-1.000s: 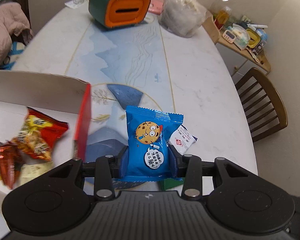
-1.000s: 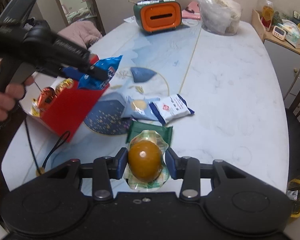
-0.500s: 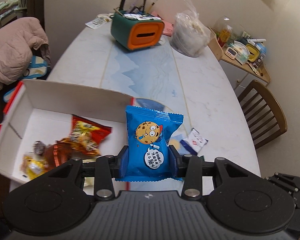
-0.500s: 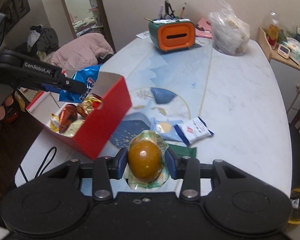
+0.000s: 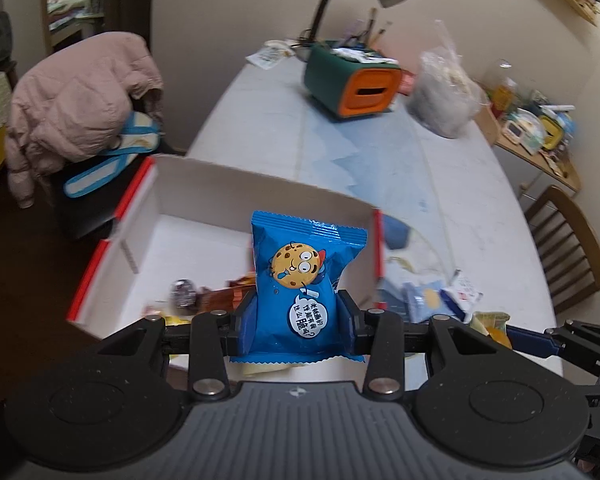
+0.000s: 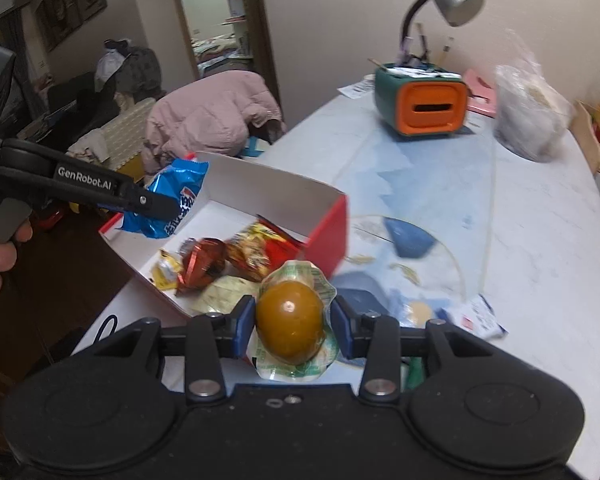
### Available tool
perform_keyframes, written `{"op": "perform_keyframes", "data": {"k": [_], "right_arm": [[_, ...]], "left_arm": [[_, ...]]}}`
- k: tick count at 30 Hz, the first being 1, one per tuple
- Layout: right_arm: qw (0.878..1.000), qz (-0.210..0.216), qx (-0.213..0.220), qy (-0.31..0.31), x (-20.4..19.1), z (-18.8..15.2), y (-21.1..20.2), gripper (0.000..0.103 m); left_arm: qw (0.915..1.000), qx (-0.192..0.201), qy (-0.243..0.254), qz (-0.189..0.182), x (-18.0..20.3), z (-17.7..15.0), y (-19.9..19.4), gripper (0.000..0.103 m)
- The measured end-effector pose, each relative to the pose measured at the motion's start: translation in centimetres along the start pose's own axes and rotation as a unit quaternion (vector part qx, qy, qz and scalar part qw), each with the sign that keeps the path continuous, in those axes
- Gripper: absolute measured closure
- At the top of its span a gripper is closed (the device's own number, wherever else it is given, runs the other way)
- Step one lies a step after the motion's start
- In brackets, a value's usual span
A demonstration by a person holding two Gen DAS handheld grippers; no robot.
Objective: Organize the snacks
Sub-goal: 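Carry the cookie packet and jelly ball into the white box and open both tools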
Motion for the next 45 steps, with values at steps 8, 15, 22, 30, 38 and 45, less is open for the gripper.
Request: {"op": "perform_keyframes", "data": {"k": [8,15,22,30,38,45], "right_arm": [[1.0,0.009,-0.017,-0.019,-3.6,1.3,4.3,0.063],[0.998,0.004,-0.043,-0.035,-5.6,1.5,8.8,0.063],[0.996,-0.01,-0.064,-0.06,-7.2,1.1,12.1,0.063],[0.994,-0.023,-0.081,-0.071,-7.6,0.7,14.7,0.063],[0.993,-0.026,-0.093,-0.068,-7.5,0.4,15.9,0.063],[0.993,-0.023,-0.095,-0.068,-7.7,0.1,16.1,0.064]], "left_arm": [[0.9992,-0.013,-0.016,0.034,-4.8,-0.7,0.8,0.063],[0.9974,-0.025,-0.019,0.065,-8.1,-1.0,2.8,0.063],[0.9971,-0.033,0.001,0.068,-9.3,-1.0,5.8,0.063],[0.996,-0.056,0.015,0.068,-9.3,-1.0,8.5,0.063],[0.9942,-0.079,0.033,0.065,-8.8,-1.9,10.3,0.063],[0.9927,-0.092,0.041,0.065,-8.5,-2.3,11.1,0.063]]}}
Point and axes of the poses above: each gripper's, at about its wrist camera, not at the fingertips, and y roughly the way its jaws point, x to its right, z to its top, the point moved 6 cm from there along y, roughly the way its jaws point, and after that the axes turned 8 degrees about y, right-handed, at the moved point
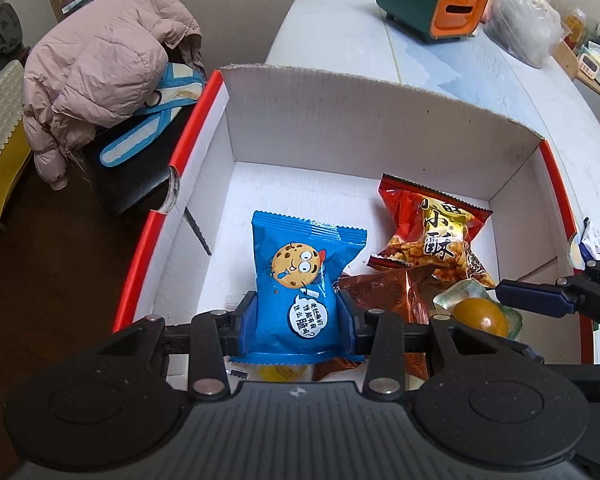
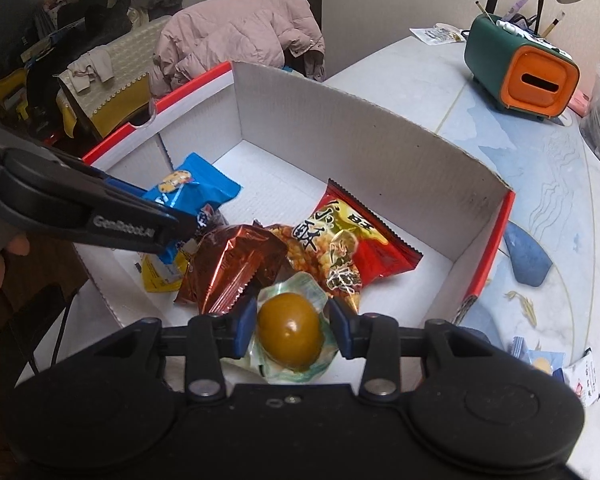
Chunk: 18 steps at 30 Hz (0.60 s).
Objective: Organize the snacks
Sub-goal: 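Carry the cookie packet and jelly ball into the white box and open both tools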
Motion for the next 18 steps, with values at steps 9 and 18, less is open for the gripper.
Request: {"op": "perform_keyframes", "data": {"k": [9,18], "right_arm": [[1.0,0.004,0.009,0.007,0.2,0.2,-0.8,0.051],[0.999,0.01,0.029,0.011,0.4,0.0,-3.3,0.037]], "left_arm": [[0.9999,0.014,-0.004,-0.007,0.0,-0.1,-0.7,0.06],[0.9989,0.041,-0.004,-0.02,0.2,-0.4,-3.4,0.055]]}}
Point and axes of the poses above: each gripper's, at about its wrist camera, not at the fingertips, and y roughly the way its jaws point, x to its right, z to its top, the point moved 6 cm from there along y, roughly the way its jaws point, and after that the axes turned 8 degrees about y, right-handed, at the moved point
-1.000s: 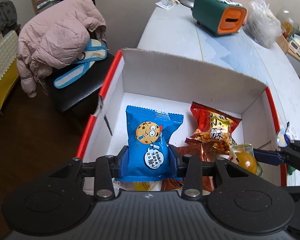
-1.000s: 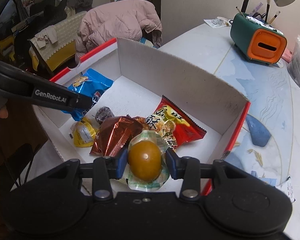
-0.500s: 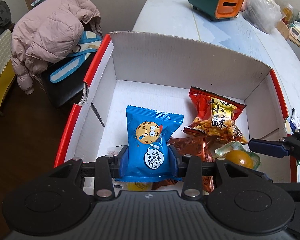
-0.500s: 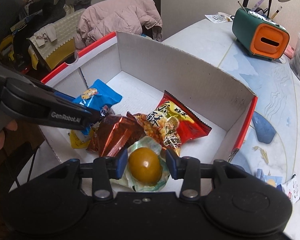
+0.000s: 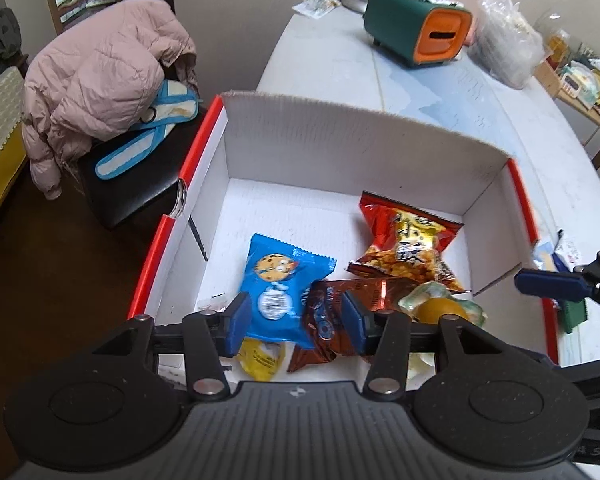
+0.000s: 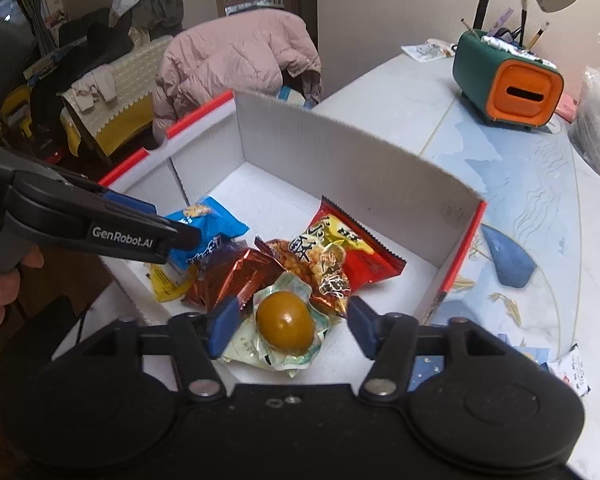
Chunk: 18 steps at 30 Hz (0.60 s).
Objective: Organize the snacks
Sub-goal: 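Carry the cookie packet and jelly ball into the white box and open both tools, then move both tools back to the pile and lower the right tool onto the green packet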
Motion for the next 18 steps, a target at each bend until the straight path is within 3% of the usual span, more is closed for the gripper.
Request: {"op": "perform_keyframes", "data": {"k": [6,11,18], "right_arm": [[1.0,0.007,0.021,-0.006,-0.2,0.0,-2.6,0.034],[0.999,0.015,0.043,-0.005,-0.2,-0.1,-5.1,0.024],[0.998,0.016,0.065,-0.003,0.8,-1.0,-8.3,0.021]], "left_arm": [[0.9995,0.027,0.01,-0.012,1.2,-0.1,-2.4,0.054],[0.9983,0.05,0.016,-0.024,2.5,-0.1,-4.3,0.047],[0.9958,0.081,0.026,-0.035,4.4,-0.1,-6.8,0.045]]}}
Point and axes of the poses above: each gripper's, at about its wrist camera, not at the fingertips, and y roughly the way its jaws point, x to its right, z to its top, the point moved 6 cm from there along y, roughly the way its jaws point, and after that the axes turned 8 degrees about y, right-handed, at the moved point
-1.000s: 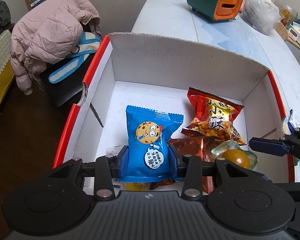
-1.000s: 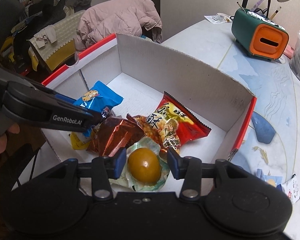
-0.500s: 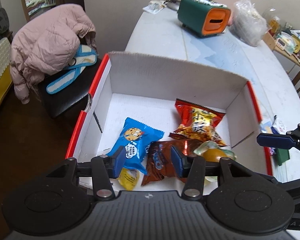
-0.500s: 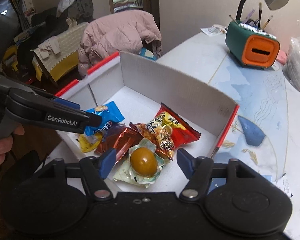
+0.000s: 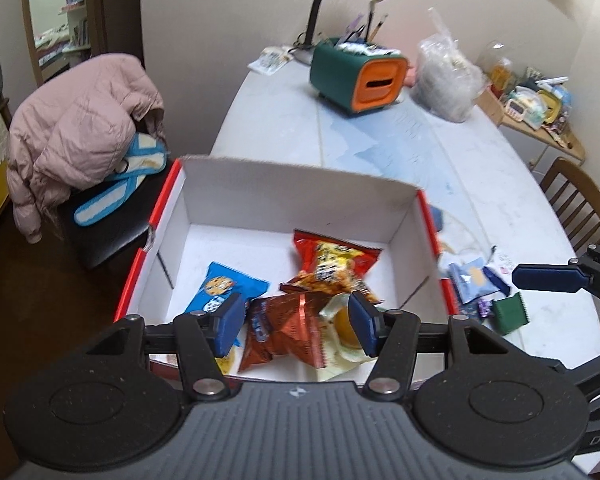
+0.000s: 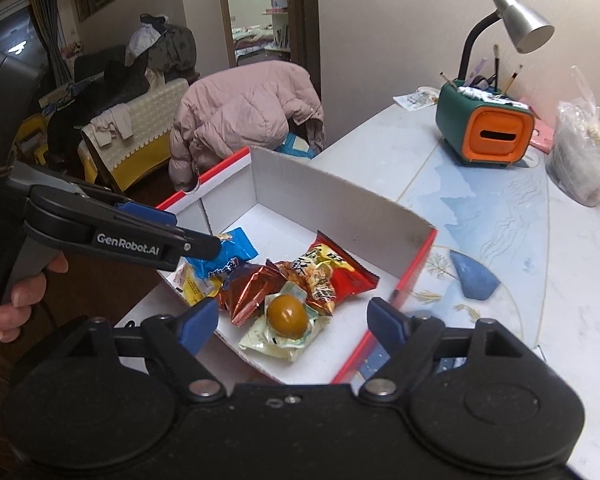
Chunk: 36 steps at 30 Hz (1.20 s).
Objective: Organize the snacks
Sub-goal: 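Move both tools back to the pile and lower the right tool onto the green packet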
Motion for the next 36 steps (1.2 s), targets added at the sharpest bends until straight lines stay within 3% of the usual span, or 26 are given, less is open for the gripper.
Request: {"op": "perform_keyframes", "data": {"k": [3,7,10,16,26,36], "right_arm": [[1.0,0.0,0.009,0.004,0.8,-0.3,-1.4,0.019],[1.0,-0.001,0.02,0.011,2.0,-0.8,-3.1,0.018],[0.999,-0.008,0.029,0.017,3.1,-1.4,-4.3,0.009],[0.998,-0.021,0.042,0.033,5.9,-2.5,-6.2,0.007],[0.996,-0.03,0.056,0.059,11.6,-5.2,-8.6,0.0],[0.999,-0.015,0.022,0.026,16.9,-8.1,-8.1,0.0]], "left_arm": [[0.9998,0.017,0.008,-0.005,1.1,0.2,-0.8,0.037],[0.9992,0.029,0.024,-0.014,3.1,0.7,-1.5,0.036],[0.9985,0.034,0.035,-0.023,4.7,1.0,-1.6,0.036],[0.9969,0.042,0.049,-0.045,8.4,1.5,-1.3,0.03],[0.9944,0.034,0.064,-0.077,14.9,2.1,0.7,0.027],[0.9961,-0.005,0.035,-0.081,19.7,3.0,4.8,0.027]]}}
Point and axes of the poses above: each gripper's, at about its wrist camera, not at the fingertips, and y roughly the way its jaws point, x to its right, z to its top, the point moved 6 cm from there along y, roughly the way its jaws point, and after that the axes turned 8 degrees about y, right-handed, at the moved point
